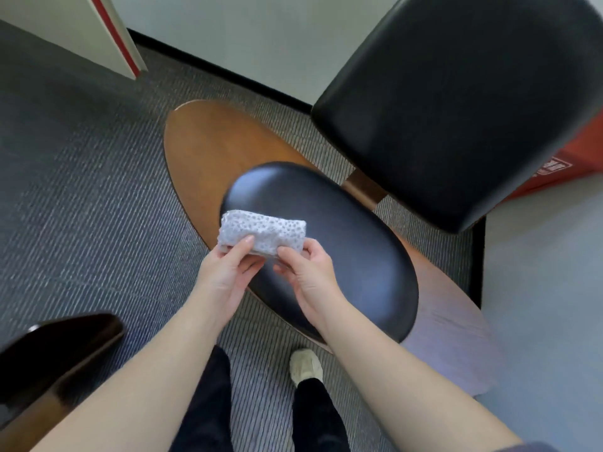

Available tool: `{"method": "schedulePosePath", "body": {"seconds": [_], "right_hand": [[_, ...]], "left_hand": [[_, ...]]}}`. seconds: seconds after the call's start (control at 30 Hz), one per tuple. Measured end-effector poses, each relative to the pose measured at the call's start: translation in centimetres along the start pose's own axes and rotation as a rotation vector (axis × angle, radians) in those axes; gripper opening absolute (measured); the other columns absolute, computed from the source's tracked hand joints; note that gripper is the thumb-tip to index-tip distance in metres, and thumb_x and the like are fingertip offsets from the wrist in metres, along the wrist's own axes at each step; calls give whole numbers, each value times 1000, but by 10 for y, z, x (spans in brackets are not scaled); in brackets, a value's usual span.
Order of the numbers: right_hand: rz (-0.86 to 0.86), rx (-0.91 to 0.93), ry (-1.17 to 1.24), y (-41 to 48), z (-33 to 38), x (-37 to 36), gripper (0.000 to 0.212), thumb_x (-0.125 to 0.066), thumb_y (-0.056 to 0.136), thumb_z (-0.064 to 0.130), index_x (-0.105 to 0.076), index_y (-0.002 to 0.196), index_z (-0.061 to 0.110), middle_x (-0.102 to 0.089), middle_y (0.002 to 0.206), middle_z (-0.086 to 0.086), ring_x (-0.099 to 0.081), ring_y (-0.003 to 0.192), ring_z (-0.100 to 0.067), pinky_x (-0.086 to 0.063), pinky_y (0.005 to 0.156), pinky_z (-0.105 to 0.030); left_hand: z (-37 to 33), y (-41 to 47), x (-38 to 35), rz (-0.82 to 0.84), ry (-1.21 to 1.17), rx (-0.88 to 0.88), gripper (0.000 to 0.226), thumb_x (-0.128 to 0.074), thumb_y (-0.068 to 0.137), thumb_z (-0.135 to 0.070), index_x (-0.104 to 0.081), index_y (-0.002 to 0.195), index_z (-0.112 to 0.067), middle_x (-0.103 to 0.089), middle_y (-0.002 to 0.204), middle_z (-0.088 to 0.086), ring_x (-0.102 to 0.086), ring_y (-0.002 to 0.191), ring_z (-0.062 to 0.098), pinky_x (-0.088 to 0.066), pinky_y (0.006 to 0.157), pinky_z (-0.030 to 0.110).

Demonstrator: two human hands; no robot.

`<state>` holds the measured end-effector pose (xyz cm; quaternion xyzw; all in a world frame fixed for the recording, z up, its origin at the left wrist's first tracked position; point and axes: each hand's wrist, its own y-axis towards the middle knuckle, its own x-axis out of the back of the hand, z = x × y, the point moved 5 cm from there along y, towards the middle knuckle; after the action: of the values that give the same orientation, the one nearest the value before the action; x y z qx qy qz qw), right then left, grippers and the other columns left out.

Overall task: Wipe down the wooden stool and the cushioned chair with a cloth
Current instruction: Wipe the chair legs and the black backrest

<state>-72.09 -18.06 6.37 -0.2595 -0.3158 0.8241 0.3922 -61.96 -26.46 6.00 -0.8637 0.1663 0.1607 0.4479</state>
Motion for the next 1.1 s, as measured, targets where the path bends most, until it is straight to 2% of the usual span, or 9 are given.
{"method": "schedulePosePath", "body": {"seconds": [0.13, 0.27, 0.37, 0.43, 0.63, 0.7, 0.83, 1.0, 1.1], "right_hand": [[-12, -22, -13, 33, 12, -78, 24, -65, 89, 9, -59, 112, 10, -71, 111, -9, -67, 105, -22, -54, 79, -29], [-32, -32, -15, 65, 20, -157, 21, -65, 91, 12, -60, 111, 10, -71, 108, -8, -68, 97, -17, -52, 81, -31], [-70, -59, -8, 89, 22, -203, 21, -64, 91, 12, -61, 111, 9, -71, 102, -4, -67, 87, -12, -49, 70, -27], [-75, -78, -56, 105, 23, -226, 25, -65, 91, 16, -60, 114, 10, -71, 108, -4, -68, 94, -14, -51, 67, -24], [-157, 4, -215, 160, 57, -264, 25, -67, 89, 16, -60, 112, 16, -65, 110, 2, -61, 93, -1, -47, 73, -10], [-251, 75, -268, 183, 66, -268, 37, -69, 87, 16, -57, 122, 19, -60, 120, 6, -57, 107, -4, -43, 84, -11], [-346, 52, -442, 223, 65, -279, 63, -65, 90, 25, -36, 146, 25, -38, 148, 9, -35, 137, -10, -28, 112, -26], [-435, -50, -511, 245, 44, -301, 68, -51, 99, 32, -13, 155, 22, -16, 161, 7, -16, 147, -11, -12, 119, -27], [-551, -17, -618, 252, 29, -311, 62, -41, 103, 26, -9, 155, 18, -9, 162, 6, -7, 150, -14, -5, 116, -22]], "left_hand": [[-75, 52, 33, 0, 8, 1, 20, -53, 96, -5, -59, 113, -13, -72, 104, 8, -72, 93, 19, -58, 85, 32], [-149, 99, 67, 2, 116, 16, 20, -54, 95, -4, -59, 113, -13, -70, 109, 10, -69, 98, 21, -54, 87, 36], [-197, 126, 81, 14, 178, 26, 18, -53, 96, -3, -59, 111, -13, -70, 104, 9, -70, 92, 19, -55, 85, 36], [-222, 144, 88, 4, 221, 37, 19, -54, 96, -4, -59, 113, -12, -70, 105, 11, -69, 94, 21, -54, 87, 40], [-277, 209, 94, -70, 325, 62, 22, -56, 95, -5, -58, 117, -9, -64, 120, 15, -63, 111, 27, -54, 88, 44], [-297, 234, 96, -74, 388, 63, 20, -57, 95, -5, -58, 113, -13, -64, 119, 13, -62, 111, 25, -53, 87, 41], [-329, 276, 104, -31, 638, 75, 17, -58, 94, -6, -60, 107, -16, -65, 114, 9, -64, 105, 22, -55, 84, 36], [-363, 319, 120, 152, 1124, 33, 7, -63, 89, -18, -65, 92, -11, -69, 95, 9, -67, 91, 31, -55, 87, 51], [-378, 346, 132, 292, 1337, 9, 9, -62, 91, -19, -67, 94, -12, -69, 91, 6, -65, 83, 24, -53, 78, 42]]}}
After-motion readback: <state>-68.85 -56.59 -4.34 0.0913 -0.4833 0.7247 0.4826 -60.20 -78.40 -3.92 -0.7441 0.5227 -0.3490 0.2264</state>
